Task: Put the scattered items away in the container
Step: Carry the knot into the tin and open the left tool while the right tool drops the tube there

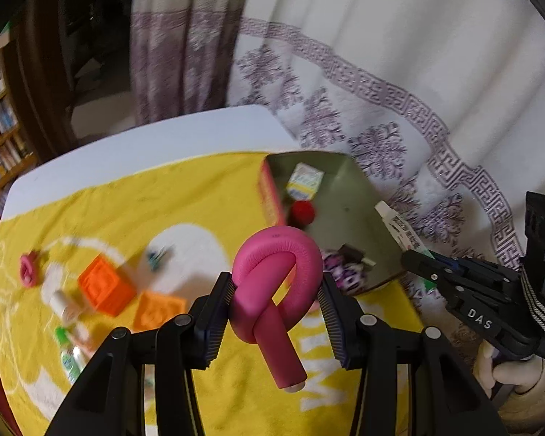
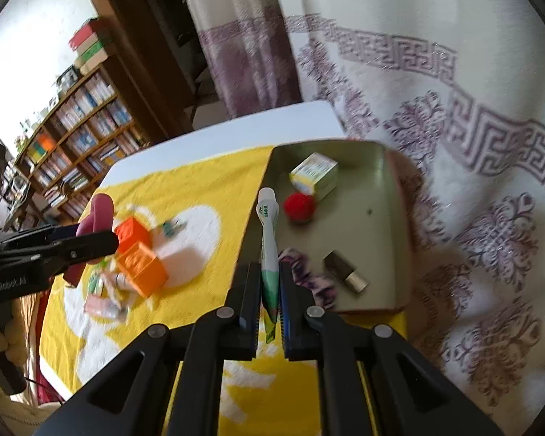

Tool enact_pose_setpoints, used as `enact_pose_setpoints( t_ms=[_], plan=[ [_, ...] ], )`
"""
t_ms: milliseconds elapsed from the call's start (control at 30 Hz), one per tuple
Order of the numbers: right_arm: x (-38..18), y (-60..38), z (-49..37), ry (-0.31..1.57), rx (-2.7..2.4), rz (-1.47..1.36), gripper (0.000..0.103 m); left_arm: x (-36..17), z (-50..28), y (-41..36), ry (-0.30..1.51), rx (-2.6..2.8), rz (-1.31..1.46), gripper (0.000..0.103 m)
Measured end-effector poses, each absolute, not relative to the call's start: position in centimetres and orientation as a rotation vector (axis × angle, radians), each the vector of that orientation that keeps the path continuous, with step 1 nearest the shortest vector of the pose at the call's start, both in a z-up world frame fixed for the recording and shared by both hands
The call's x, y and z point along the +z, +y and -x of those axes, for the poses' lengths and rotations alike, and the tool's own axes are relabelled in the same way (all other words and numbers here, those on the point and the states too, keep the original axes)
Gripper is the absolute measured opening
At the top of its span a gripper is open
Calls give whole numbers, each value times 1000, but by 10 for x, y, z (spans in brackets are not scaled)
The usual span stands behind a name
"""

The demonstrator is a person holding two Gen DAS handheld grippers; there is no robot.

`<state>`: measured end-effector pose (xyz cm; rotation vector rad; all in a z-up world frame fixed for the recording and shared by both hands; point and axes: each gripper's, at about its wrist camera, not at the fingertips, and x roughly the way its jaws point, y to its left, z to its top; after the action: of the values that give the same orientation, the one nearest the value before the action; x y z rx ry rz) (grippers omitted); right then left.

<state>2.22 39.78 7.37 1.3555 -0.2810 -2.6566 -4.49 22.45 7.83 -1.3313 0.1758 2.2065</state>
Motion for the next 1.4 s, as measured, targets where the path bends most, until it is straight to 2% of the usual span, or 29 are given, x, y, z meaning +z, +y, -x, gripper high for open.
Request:
enact_pose_setpoints(
  t_ms=[567, 633, 667, 700, 733, 800, 867, 1400],
  plan=[
    [95, 436, -4, -299, -2786, -1277, 10, 101, 65, 307, 209, 2128, 1206, 49],
    [92, 441, 1, -314, -2793, -1287, 10, 97, 68, 315, 207, 2114, 1203, 57],
    [89, 443, 4, -326, -2792, -1294, 11, 95, 71, 318, 201, 2111, 1209, 75],
    [87, 445, 6, -334, -2787, -1303, 17, 94, 71, 318, 191, 2122, 1204, 87],
    [85, 446, 8, -342, -2783, -1312, 21, 95, 70, 317, 177, 2130, 1189, 87],
    [81, 449, 8, -354, -2790, -1323, 43, 96, 69, 315, 169, 2124, 1176, 87],
    [79, 452, 7, -361, -2799, -1325, 53, 96, 71, 313, 175, 2133, 1184, 87],
    [74, 432, 1, -346, -2760, -1361, 53, 85, 74, 275, 117, 2187, 1275, 87]
  ],
)
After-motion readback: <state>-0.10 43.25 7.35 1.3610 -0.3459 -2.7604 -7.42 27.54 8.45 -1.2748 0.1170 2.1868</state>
